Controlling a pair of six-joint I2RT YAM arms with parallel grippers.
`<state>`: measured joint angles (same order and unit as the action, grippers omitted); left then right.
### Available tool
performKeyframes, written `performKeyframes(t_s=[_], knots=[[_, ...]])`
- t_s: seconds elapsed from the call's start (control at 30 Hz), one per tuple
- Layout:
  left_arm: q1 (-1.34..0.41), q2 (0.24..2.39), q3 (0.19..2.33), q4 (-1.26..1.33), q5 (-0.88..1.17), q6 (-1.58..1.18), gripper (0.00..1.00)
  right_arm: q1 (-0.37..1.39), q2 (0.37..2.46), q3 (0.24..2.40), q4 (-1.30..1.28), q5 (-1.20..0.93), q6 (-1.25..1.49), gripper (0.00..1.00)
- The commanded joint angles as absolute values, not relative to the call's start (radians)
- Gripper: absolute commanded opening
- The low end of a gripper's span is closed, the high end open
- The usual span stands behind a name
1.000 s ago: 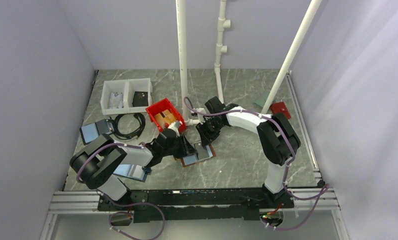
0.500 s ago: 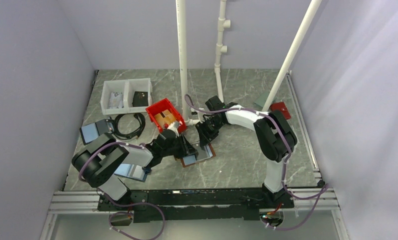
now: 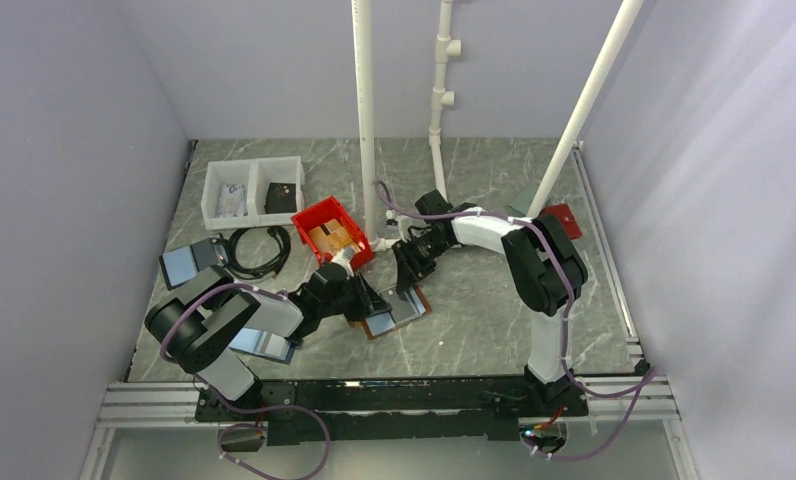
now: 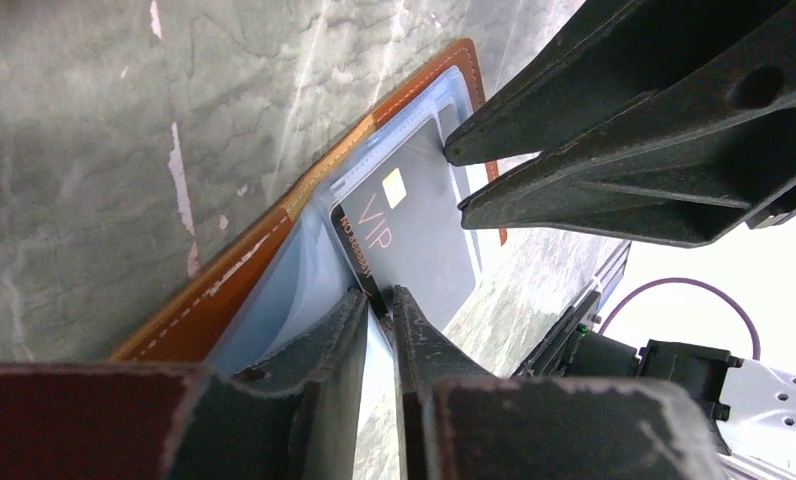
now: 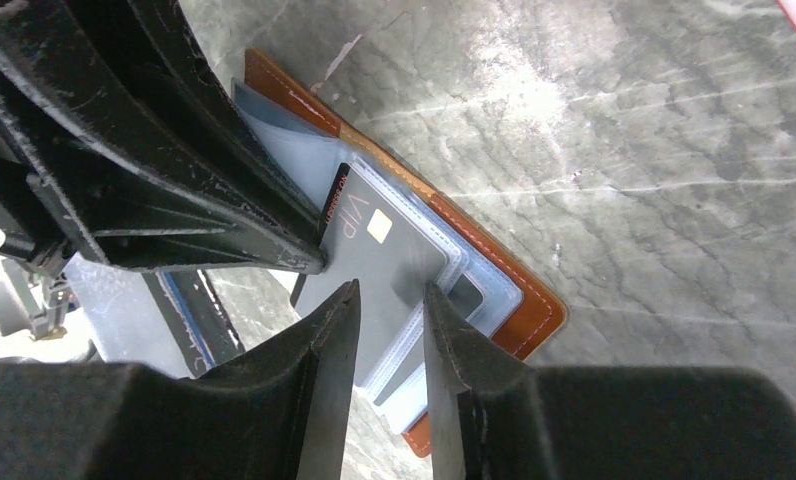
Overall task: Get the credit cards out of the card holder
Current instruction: Remove the credit card from the card holder.
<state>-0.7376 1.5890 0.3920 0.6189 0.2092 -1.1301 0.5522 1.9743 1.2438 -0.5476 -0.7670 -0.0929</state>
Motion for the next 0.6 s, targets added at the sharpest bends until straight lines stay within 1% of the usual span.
performKeyframes(t_s=[0.0, 0.1, 0.2, 0.33, 0.57], knots=[[-0.733, 1.623, 0.389, 0.708, 0.204, -1.148, 0.17, 0.601, 2.036, 1.224, -0.579, -0.914, -0.066, 0.31], [-0.732, 1.630, 0.380, 0.728, 0.205, -1.154, 0.08, 0.598, 2.035, 1.231, -0.589, -0.895, -0.074, 0.31], [-0.729, 1.634, 0.372, 0.738, 0.203, -1.156, 0.00, 0.597, 2.011, 1.244, -0.606, -0.767, -0.101, 0.31], [-0.727, 1.635, 0.371, 0.728, 0.198, -1.153, 0.00, 0.597, 1.965, 1.235, -0.598, -0.655, -0.119, 0.30], [-0.726, 1.630, 0.368, 0.727, 0.195, -1.153, 0.00, 0.611, 1.990, 1.252, -0.634, -0.658, -0.141, 0.30]])
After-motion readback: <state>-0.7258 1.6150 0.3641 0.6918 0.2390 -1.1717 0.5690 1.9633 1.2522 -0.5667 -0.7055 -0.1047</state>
